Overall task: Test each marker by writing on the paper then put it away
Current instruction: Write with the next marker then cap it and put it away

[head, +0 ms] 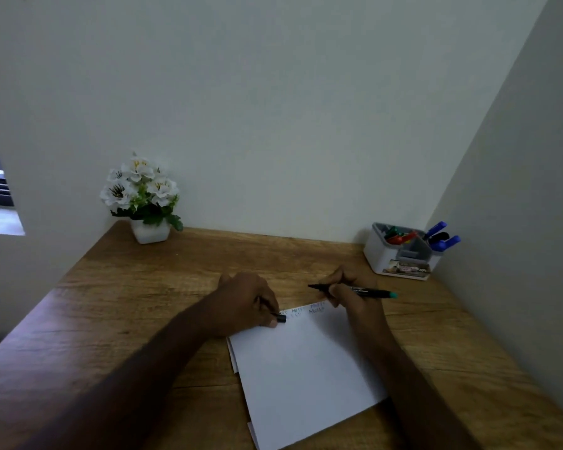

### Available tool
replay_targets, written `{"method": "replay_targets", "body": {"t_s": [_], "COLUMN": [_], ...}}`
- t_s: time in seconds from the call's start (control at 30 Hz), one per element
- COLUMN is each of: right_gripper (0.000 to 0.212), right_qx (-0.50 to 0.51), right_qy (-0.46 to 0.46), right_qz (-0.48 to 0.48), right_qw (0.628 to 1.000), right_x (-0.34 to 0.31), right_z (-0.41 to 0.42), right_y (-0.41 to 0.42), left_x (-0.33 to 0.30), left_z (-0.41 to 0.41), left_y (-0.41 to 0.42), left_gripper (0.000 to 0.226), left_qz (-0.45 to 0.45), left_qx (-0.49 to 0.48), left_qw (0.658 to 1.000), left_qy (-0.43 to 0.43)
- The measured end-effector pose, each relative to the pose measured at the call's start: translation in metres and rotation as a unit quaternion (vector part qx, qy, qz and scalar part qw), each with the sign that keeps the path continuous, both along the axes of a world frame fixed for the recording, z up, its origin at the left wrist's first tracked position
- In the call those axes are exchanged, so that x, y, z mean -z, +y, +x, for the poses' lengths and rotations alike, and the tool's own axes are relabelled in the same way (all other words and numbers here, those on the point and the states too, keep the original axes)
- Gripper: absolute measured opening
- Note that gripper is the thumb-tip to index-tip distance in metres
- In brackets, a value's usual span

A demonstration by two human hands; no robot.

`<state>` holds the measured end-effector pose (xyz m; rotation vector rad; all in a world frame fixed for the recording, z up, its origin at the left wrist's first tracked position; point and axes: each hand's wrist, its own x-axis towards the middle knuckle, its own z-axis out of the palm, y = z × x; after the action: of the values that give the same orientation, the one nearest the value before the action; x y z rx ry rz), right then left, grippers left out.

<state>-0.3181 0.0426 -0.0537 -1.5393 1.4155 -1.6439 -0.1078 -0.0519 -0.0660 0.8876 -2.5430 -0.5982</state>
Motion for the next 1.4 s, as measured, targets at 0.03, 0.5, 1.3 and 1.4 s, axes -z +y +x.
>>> {"method": "replay_targets", "body": {"t_s": [0.03, 0.5, 1.3, 1.4], "right_gripper": [0.010, 0.011, 0.016, 0.024], "right_qx": [-0.013, -0.061, -0.122, -0.138], "right_qy": [-0.026, -0.117, -0.112, -0.130], "right_qz": [-0.001, -0.021, 0.029, 0.043], "right_qw": [1.000, 0.991, 0.986, 0.981], "right_x": [-0.001, 0.003, 0.004, 0.005], "right_z": [0.001, 0.005, 0.009, 0.009], "right_y": [0.000, -0.002, -0.005, -0.005], "left_x": [0.001, -0.010, -0.014, -0.011], "left_z": [0.000, -0.002, -0.015, -0.017], "left_y": [0.000, 0.007, 0.024, 0.025], "left_gripper": [0.014, 0.006, 0.002, 0.003], "left_qz": [-0.006, 0.076, 0.211, 0.222], "left_qx": [0.000, 0.010, 0.042, 0.032], "left_qw": [1.000, 0.969, 0.921, 0.917], "left_qy": [0.013, 0.234, 0.326, 0.331]}}
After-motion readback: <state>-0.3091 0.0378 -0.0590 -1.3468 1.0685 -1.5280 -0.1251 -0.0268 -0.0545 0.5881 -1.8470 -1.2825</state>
